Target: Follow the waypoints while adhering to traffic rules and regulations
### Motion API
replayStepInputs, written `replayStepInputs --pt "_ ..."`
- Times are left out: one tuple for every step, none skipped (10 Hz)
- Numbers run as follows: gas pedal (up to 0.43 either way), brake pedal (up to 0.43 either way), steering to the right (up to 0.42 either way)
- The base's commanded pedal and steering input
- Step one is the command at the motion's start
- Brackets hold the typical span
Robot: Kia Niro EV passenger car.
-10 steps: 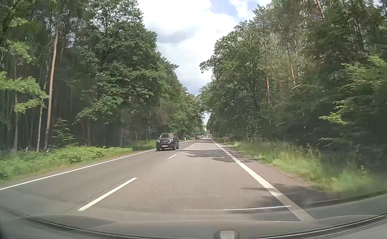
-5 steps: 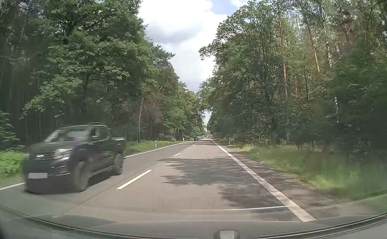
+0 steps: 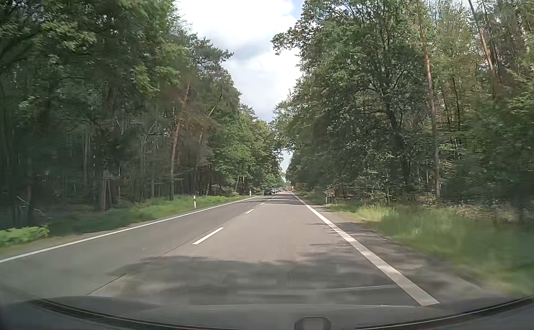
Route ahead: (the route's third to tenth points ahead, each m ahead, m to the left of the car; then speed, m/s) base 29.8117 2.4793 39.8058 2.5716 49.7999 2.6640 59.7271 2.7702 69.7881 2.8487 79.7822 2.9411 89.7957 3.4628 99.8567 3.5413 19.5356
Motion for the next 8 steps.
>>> replayStepInputs --pt "0.000 0.037 0.000" --pt "0.000 0.037 0.000" --pt "0.000 0.037 0.000" --pt "0.000 0.037 0.000" --pt "0.000 0.037 0.000" --pt "0.000 0.037 0.000" --pt "0.000 0.037 0.000" --pt "0.000 0.037 0.000"
